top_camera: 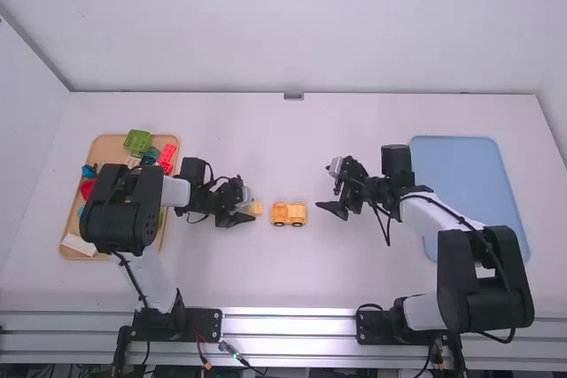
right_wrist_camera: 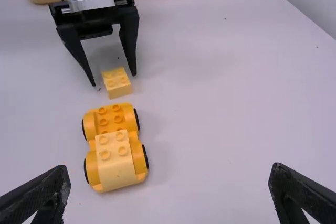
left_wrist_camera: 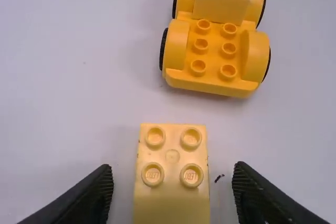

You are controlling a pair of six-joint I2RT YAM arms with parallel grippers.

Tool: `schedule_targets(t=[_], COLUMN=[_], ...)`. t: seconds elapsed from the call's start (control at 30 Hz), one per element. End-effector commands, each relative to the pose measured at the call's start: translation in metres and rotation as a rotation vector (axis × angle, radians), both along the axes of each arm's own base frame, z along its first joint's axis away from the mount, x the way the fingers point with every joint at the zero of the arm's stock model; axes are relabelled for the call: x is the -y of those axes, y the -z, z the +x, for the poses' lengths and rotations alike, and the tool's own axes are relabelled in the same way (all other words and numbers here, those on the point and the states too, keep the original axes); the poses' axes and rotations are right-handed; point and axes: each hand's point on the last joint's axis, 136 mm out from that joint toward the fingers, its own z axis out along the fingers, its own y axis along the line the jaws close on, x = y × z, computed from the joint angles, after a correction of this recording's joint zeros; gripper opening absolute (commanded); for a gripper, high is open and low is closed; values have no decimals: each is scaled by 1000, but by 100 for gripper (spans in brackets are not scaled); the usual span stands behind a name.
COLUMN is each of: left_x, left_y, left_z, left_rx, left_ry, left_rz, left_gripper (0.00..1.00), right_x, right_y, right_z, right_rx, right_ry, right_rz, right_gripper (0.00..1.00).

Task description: Assemble lego blocks to make yellow taxi

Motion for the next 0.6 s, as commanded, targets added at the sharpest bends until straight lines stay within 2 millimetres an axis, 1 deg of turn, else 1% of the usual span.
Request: schedule_targets(t=[0.0, 0.03, 0.13, 0.2, 0.27, 0.43, 0.57], left_x=[4, 4, 3, 5, 5, 4, 1], left_y=[0, 0, -1, -1, 0, 0, 5], left_z=[-4, -3, -3, -3, -3, -3, -3], left_rx=[2, 2, 6, 6, 4, 5, -2], left_ry=[24, 23, 21, 26, 26, 25, 15], left_rz=[-25, -25, -25, -24, -24, -21, 14], left_gripper=[50, 49, 43, 42, 39, 38, 33], right_x=[-2, -1, -2, -3, -5, -6, -5], right_y=[3, 2, 3, 3, 3, 6, 5], right_z=[-5, -5, -6, -6, -8, -7, -7], right_rx=[-17, -16, -20, -21, -21, -19, -18], right_ry=[-18, -15, -18, -22, -27, -23, -22], right_rz=[17, 17, 17, 17, 17, -2, -1], right_gripper=[99, 99, 99, 99, 99, 99, 99])
